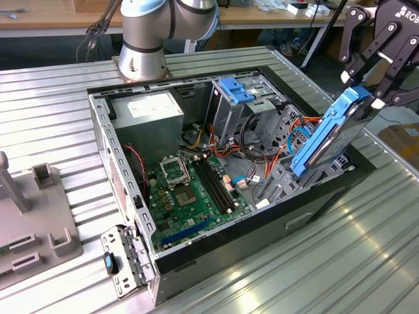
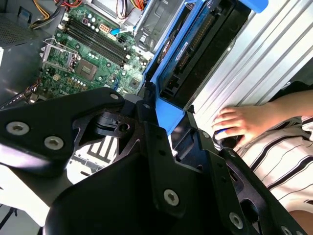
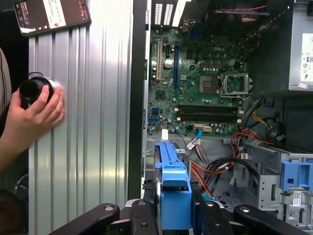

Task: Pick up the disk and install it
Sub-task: 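Pick up the disk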

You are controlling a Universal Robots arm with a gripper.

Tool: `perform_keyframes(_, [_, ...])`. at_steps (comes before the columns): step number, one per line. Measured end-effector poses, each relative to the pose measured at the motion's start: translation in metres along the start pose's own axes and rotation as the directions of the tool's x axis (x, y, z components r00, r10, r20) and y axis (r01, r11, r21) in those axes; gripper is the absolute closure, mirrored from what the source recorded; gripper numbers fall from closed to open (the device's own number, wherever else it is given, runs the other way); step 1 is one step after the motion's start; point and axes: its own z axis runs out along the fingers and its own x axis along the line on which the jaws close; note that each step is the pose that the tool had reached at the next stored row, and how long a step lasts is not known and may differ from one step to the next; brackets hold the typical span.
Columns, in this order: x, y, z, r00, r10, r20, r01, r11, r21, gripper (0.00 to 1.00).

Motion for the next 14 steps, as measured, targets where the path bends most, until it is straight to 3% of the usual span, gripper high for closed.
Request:
perform_keyframes(3, [0.0001,-0.0061,0.0001,1.0,0.0,0.0,0.0,1.0,0.0,0.63])
perform_keyframes(14, [-0.0026,-0.0115,0.0003,1.0,0.0,0.0,0.0,1.0,0.0,0.63])
